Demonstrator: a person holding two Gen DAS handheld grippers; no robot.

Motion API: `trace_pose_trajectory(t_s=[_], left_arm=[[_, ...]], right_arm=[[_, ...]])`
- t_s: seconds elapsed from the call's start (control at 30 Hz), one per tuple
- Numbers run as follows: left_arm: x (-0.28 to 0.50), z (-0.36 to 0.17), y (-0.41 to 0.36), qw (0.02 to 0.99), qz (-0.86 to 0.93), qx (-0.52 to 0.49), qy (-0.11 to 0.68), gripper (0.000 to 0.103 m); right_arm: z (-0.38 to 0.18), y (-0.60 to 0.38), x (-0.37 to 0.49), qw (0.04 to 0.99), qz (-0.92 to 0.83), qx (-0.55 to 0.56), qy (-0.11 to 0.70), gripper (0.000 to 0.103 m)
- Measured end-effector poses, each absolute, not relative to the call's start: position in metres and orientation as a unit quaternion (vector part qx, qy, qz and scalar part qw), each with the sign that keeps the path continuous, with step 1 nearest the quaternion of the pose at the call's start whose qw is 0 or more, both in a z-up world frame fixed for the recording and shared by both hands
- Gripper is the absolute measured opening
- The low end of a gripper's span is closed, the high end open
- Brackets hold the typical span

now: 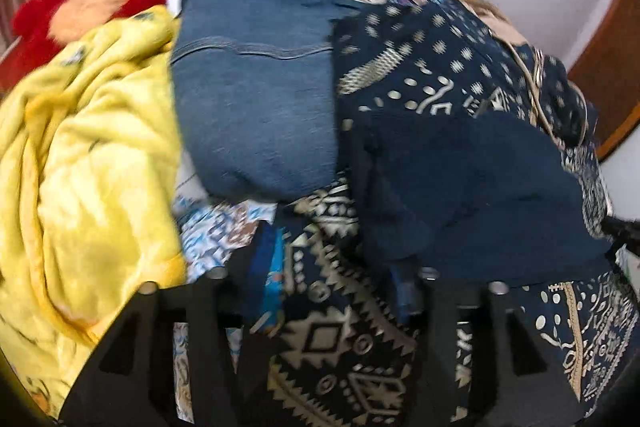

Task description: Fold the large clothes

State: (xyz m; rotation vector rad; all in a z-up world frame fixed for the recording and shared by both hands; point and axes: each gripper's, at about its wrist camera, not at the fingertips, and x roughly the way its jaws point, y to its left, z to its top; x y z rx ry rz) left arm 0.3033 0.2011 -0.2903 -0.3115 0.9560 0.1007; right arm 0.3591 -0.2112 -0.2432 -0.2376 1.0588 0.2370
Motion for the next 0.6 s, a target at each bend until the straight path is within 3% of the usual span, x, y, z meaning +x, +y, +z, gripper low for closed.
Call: trace_pose_trajectory(t_s=[0.07, 0.1, 0.13, 0.17, 0.2, 0.3, 0.47, 0.6], left_arm=[[0.295, -0.291, 0.21, 0.873, 0.054, -0.166, 0.456, 0.065], [0.292, -0.289, 0.213, 0.872, 0.057, -0.174, 0.455, 0.066], [0.288, -0.289, 0.217, 0.87, 0.062, -0.182, 0.454, 0.066], [0.284, -0.29, 0.221, 0.867, 0.073, -0.193, 0.454, 0.066], [0.285, -0.289, 0.226, 0.863, 0.071, -0.21, 0.454, 0.066], [0.283, -0.291, 0.224, 0.852, 0.071, -0.223, 0.468, 0.066], [0.294, -0.275, 0.182, 0.867, 0.056, -0.113, 0.482, 0.066], [0.308, -0.269, 0.155, 0.872, 0.043, -0.063, 0.484, 0.078]], right_arm=[[-0.243, -0.215, 0.357, 0.851, 0.112, -0.112, 0.5, 0.013], [-0.243, -0.218, 0.356, 0.852, 0.106, -0.111, 0.5, 0.024], [-0.245, -0.222, 0.356, 0.854, 0.079, -0.121, 0.5, 0.067], [-0.247, -0.226, 0.355, 0.859, 0.051, -0.133, 0.493, 0.089], [-0.248, -0.233, 0.351, 0.864, 0.051, -0.128, 0.485, 0.103], [-0.249, -0.251, 0.35, 0.856, 0.081, -0.071, 0.505, 0.103], [-0.227, -0.268, 0.351, 0.859, 0.111, -0.007, 0.499, 0.103], [-0.215, -0.257, 0.365, 0.865, 0.125, 0.003, 0.485, 0.103]])
